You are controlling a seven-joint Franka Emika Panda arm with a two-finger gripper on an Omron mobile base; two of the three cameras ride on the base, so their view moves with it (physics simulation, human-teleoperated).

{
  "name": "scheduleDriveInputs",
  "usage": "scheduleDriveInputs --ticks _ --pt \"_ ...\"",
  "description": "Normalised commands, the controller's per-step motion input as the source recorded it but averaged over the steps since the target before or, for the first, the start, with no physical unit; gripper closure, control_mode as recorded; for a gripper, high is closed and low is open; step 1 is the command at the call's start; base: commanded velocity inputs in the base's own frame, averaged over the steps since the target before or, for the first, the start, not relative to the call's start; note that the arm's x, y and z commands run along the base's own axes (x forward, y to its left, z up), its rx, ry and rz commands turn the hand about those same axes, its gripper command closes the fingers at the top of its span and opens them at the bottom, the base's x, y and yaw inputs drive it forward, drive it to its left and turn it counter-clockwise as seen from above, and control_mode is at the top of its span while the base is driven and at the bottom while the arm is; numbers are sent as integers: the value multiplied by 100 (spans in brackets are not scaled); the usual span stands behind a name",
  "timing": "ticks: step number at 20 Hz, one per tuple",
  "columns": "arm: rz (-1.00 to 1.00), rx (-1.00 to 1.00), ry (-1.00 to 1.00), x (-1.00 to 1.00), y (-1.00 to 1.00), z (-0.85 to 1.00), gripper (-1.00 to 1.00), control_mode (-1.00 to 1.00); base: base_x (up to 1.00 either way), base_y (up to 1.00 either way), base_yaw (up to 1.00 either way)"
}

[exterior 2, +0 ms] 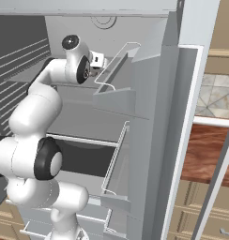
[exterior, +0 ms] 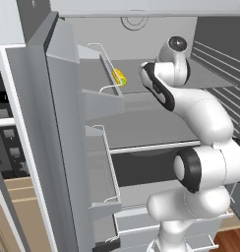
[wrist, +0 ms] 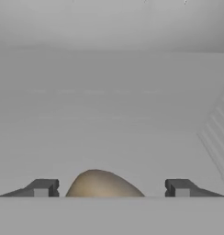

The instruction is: Gather the corn and mushroom from the fridge and place them on a tray on the dining counter. Then gather the chicken drumstick and fish from the fridge and place them on the other tray.

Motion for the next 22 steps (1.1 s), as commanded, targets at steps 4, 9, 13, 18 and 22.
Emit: scheduleDriveInputs --ticks 4,9,13,18,22 --pt "0 0 0 0 0 -2 100 -100 0 0 0" --pt "0 0 -4 0 0 -1 100 -100 0 0 0" --pt "0 0 -20 -1 4 2 100 -100 0 0 0" --pt "0 0 -19 -31 0 13 100 -100 0 0 0" --pt "0 2 0 -35 0 44 100 -100 0 0 0"
